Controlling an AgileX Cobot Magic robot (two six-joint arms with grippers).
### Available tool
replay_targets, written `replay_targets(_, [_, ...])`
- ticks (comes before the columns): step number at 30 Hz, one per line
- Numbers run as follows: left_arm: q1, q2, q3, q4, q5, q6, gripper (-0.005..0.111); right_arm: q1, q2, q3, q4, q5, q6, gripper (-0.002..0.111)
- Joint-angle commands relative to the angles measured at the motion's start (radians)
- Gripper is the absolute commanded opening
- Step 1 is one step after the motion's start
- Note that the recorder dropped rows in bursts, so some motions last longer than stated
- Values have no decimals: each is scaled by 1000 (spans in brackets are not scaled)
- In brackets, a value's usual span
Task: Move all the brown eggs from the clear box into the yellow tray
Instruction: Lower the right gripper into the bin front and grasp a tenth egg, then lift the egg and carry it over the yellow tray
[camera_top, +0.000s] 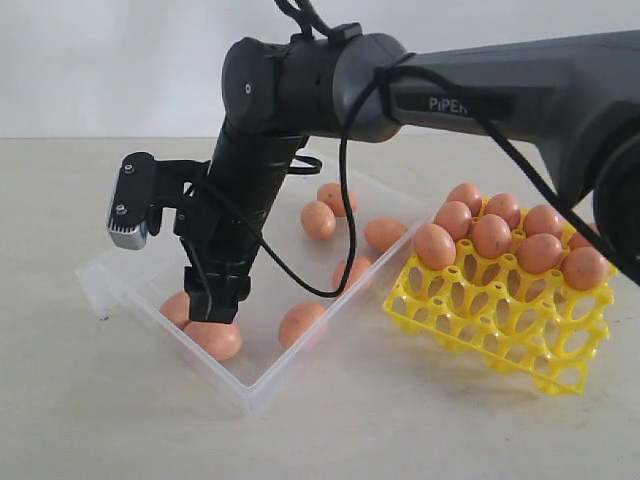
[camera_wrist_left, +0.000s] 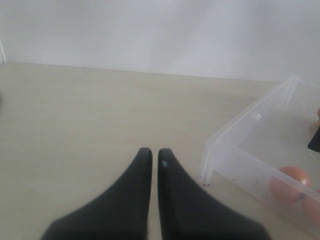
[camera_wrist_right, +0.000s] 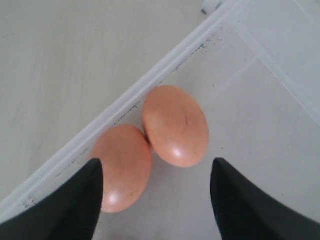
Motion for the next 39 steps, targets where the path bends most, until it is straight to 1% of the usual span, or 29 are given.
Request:
replay_targets(1, [-2,-2,3,-3,-7,2,4,-2,11,0,20,-4,14,55])
replay_targets(5, [-2,-2,3,-3,-7,2,4,-2,23,0,20,27,41,55])
replay_targets(14, [-2,-2,3,-3,-7,2,4,-2,74,0,61,29,57,55])
replay_targets(20, [-2,-2,3,-3,-7,2,4,-2,116,0,87,-28,72,55])
replay_targets(21, [-2,-2,3,-3,-7,2,4,-2,118,0,89,-34,80,53])
replay_targets(23, [-2,-2,3,-3,-7,2,4,-2,118,0,89,-36,87,43])
replay_targets(25, [-2,-2,3,-3,-7,2,4,-2,118,0,85,-36,87,26])
replay_targets(26, [-2,-2,3,-3,-7,2,4,-2,118,0,85,-36,87,6])
replay_targets(27, [-2,-2,3,-3,-7,2,4,-2,118,0,85,-36,90,0])
replay_targets(29, [-2,-2,3,-3,-7,2,4,-2,114,0,85,-28,95,0])
replay_targets(31, [-2,-2,3,-3,-7,2,4,-2,93,0,79,-19,184,0])
replay_targets(33, [-2,-2,3,-3,-7,2,4,-2,32,0,39,-30,323,0])
replay_targets(35, [-2,-2,3,-3,-7,2,4,-2,-43,0,31,-62,411,0])
replay_targets(37, [-2,-2,3,-3,-7,2,4,-2,-118,20,35,-131,497,0])
replay_targets(39, [-2,-2,3,-3,-7,2,4,-2,-219,150,51,-311,588,0])
